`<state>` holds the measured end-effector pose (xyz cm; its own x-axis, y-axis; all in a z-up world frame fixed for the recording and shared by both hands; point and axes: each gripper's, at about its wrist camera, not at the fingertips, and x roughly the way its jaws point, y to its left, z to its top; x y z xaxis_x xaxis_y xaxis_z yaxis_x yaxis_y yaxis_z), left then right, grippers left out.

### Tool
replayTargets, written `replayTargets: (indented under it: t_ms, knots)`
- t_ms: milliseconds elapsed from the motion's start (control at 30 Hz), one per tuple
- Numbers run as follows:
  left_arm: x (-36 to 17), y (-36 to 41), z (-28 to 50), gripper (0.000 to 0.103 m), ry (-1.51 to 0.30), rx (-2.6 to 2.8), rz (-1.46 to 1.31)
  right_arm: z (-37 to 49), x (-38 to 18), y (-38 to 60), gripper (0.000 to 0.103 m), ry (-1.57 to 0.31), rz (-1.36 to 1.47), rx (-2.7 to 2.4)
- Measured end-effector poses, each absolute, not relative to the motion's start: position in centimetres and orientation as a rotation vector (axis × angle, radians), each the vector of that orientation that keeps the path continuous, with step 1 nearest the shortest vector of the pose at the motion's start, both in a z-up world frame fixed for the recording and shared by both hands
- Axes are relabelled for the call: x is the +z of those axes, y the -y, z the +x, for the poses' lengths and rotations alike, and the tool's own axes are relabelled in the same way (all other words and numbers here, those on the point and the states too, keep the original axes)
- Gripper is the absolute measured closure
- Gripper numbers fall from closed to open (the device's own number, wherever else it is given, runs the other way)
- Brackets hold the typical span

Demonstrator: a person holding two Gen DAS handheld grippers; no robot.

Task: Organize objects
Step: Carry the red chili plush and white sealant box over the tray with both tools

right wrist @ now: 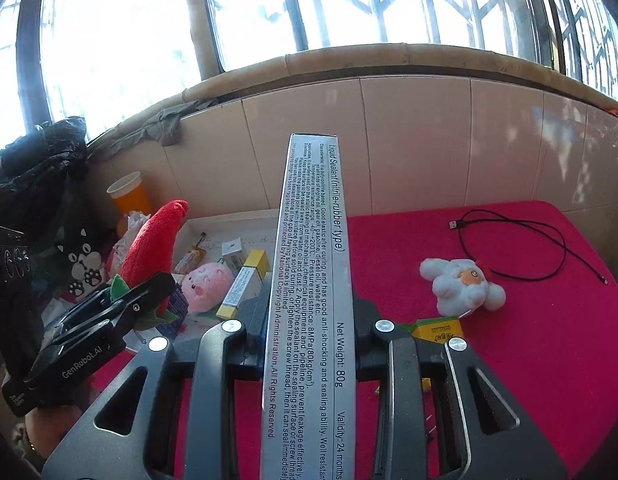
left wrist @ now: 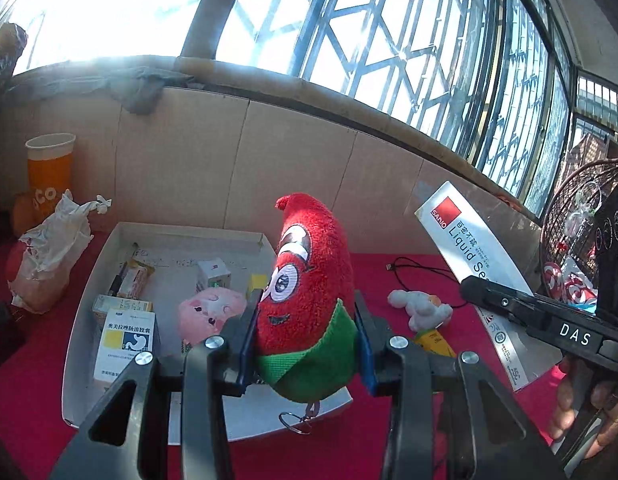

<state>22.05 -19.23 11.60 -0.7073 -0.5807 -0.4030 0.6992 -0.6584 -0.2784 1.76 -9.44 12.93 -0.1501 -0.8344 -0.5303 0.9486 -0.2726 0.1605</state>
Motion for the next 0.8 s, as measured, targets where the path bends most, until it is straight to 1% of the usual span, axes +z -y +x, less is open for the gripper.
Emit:
replayTargets:
  t_ms: [467,800]
  knots:
    - [10.6,23.1,25.8,0.063,-0.572,-2.189,0.356,5.5,12.5,15.0,0.075,-0.3,0.667,-1.615]
    - [10.2,27.6,28.3,0.063,-0.591,-2.101,0.383,5.2,11.3,19.1,0.075,-0.358,0.735,-1.609]
